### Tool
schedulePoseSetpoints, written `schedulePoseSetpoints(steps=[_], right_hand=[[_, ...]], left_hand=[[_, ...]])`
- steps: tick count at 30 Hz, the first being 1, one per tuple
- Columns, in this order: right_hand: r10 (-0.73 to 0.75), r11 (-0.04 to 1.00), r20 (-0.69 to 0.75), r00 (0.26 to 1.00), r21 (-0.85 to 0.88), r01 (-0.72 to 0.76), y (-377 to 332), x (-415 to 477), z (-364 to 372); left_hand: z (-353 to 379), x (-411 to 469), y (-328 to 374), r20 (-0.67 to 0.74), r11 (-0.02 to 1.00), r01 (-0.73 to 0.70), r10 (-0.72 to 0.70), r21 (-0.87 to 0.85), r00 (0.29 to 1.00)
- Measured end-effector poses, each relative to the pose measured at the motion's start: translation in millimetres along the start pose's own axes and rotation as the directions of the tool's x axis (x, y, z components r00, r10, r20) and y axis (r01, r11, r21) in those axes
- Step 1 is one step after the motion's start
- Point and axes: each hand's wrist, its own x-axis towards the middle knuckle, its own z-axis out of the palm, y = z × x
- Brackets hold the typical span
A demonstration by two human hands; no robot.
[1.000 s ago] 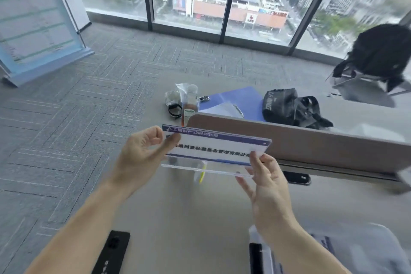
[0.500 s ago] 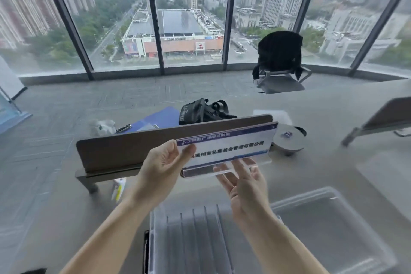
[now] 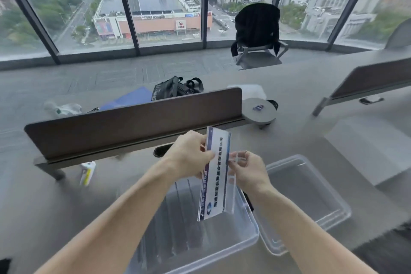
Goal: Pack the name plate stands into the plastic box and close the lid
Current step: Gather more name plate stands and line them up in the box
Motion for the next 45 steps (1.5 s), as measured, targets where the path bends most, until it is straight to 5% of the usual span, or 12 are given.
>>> schedulePoseSetpoints(steps=[7, 17, 25, 45], right_hand=[[0.138, 0.975, 0.154, 0.978, -0.193, -0.108, 72.5, 9.0, 36.0], [0.395, 0.905, 0.275, 0.877, -0.284, -0.318, 168.5, 51.9, 68.0], [0.552, 0.834, 0.308, 0.775, -0.19, -0.519, 196.6, 82.3, 88.3], [0.582, 0.812, 0.303, 0.755, -0.259, -0.522, 210.5, 95.0, 113.4]], left_hand=[[50.3, 31.7, -61.7, 0.087, 0.926, 0.32, -0.308, -0.202, 0.947], [132.8, 102.5, -128.3, 0.13, 0.796, 0.6, -0.589, -0.08, 0.798], [158.9, 121.3, -153.6, 0.007, 0.773, 0.601, -0.615, 0.202, 0.788], [152.2, 120.0, -166.4, -0.046, 0.781, 0.6, -0.602, 0.173, 0.797]])
